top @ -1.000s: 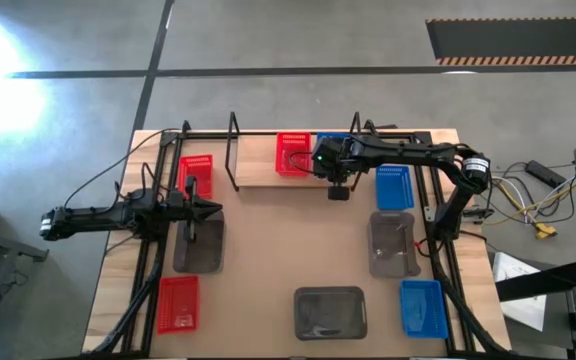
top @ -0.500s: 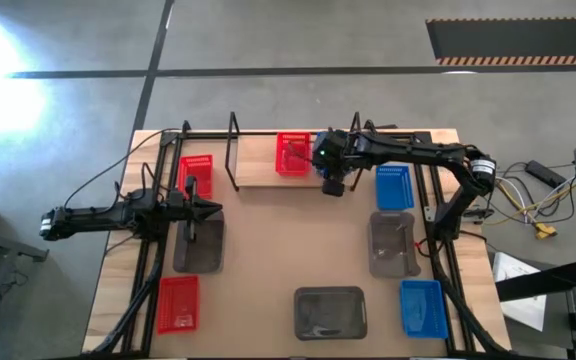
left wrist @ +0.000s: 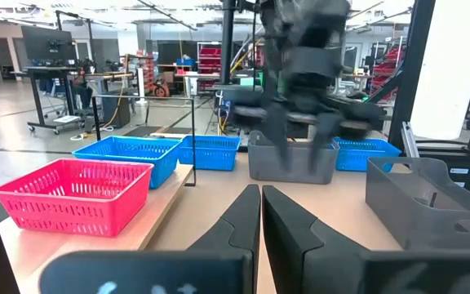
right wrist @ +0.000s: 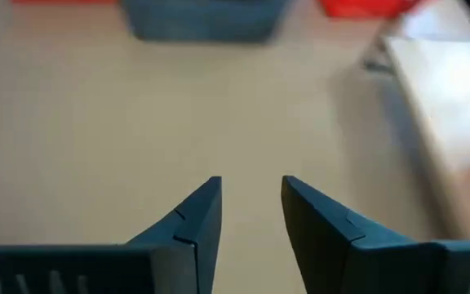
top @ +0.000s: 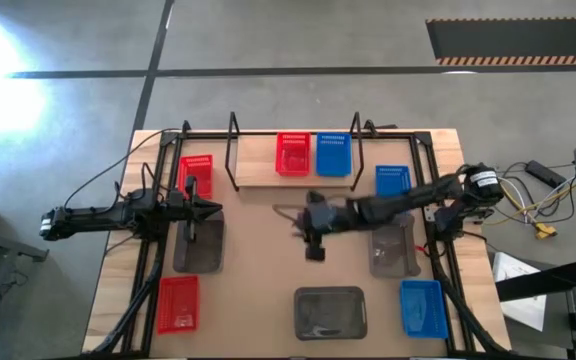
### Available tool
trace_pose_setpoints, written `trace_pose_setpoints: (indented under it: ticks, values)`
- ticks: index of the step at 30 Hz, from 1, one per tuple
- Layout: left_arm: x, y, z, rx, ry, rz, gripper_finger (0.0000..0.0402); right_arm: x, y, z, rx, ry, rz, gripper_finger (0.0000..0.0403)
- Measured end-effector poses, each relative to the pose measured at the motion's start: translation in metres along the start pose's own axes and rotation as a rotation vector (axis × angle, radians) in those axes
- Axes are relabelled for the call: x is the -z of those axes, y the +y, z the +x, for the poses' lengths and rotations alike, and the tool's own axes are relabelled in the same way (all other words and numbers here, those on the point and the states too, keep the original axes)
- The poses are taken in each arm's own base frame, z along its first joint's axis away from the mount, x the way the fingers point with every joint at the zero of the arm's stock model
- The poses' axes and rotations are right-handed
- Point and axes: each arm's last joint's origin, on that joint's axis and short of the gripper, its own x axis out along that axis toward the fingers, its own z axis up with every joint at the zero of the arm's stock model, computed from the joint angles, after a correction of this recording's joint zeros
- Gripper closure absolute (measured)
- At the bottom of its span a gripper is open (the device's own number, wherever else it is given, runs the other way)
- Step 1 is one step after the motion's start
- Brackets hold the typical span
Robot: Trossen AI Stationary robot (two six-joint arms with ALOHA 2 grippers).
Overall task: Stack baskets on shelf by color
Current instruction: Put the top left black bin on the shelf
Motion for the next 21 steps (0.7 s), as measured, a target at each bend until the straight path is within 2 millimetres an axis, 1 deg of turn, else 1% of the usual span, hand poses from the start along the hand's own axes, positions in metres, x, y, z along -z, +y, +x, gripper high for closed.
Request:
trace_pose_setpoints:
  ticks: [2,4,9,16,19,21]
  values:
    - [0.000,0.000,0.000,0.000,0.000,0.000,0.0402,0.014,0.014,0.003,-0.035,-0.064,0.004,0.0287]
    - [0.000,0.000,0.000,0.000,0.000,0.000,0.0402,0.027,0.022,0.004,-0.053,-0.112,0.016,0.0291]
    - [0.000,0.000,0.000,0.000,0.000,0.000,0.0402,0.052,0.022,0.005,-0.020,-0.185,0.103,0.0303]
    - [-0.002,0.000,0.000,0.001,-0.019,-0.002,0.0402,0.069,0.024,0.005,-0.035,-0.172,0.152,0.0319]
    - [-0.008,0.000,0.000,0.002,-0.079,-0.002,0.0402,0.071,0.027,0.004,-0.042,-0.165,0.146,0.0325]
    - [-0.016,0.000,-0.001,0.003,-0.166,-0.003,0.0402,0.071,0.029,0.004,-0.046,-0.164,0.141,0.0328]
